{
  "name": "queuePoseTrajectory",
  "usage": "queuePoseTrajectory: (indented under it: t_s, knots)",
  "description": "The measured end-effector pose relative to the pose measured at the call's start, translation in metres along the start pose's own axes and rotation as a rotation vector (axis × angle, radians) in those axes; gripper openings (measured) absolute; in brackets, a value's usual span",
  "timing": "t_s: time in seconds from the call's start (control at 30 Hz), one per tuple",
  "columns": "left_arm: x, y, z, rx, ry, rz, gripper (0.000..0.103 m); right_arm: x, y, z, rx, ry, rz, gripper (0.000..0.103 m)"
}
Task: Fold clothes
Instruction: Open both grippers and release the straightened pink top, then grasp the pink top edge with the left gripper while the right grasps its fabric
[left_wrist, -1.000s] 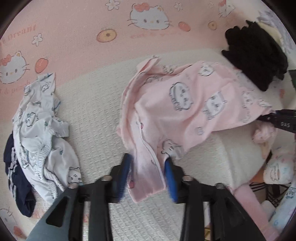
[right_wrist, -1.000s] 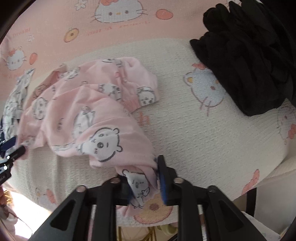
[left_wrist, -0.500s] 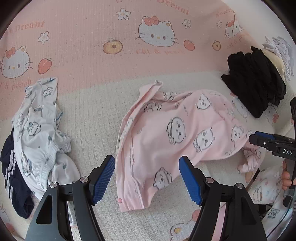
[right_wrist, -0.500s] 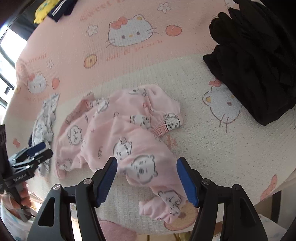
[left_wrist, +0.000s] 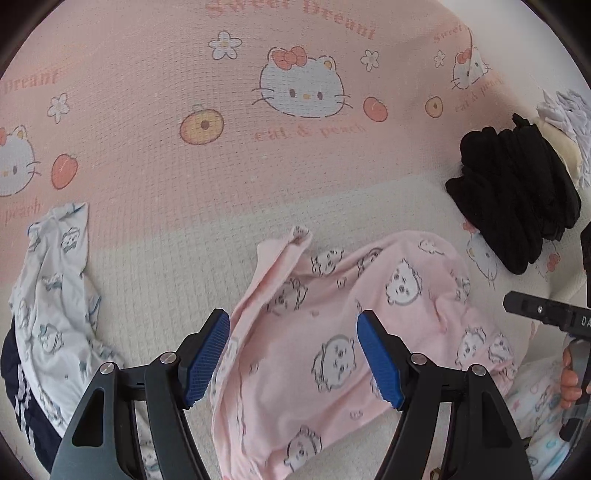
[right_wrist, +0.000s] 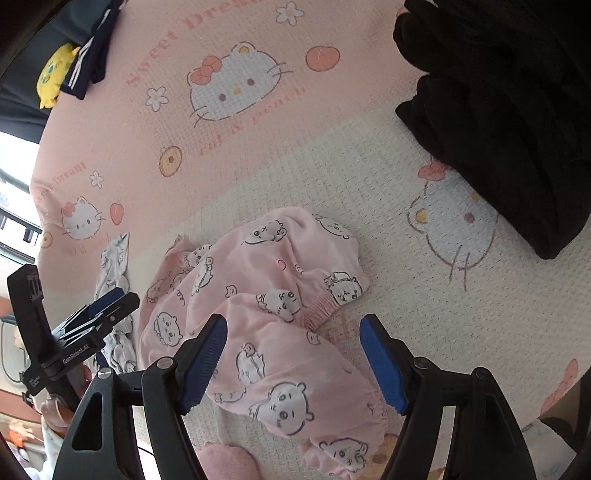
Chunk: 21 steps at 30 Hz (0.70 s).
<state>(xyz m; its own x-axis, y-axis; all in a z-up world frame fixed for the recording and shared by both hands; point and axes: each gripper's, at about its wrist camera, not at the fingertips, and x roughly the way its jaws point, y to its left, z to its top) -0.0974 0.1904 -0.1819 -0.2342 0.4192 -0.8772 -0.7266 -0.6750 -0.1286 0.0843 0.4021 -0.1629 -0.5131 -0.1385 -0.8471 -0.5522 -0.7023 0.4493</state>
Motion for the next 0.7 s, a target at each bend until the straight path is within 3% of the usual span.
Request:
queuePoseTrajectory:
  t_s: [0.37, 0.7]
  knots:
    - [0.063, 0.000, 0.035, 0.052, 0.090, 0.034, 0.070, 0.051, -0.026, 0.033, 0.124, 0.128, 0.018, 0.074]
    - [0.099, 0.011, 0.039, 0.039, 0.124, 0.054, 0.070, 0.069, -0.014, 0.044, 0.067, 0.111, 0.002, 0.074]
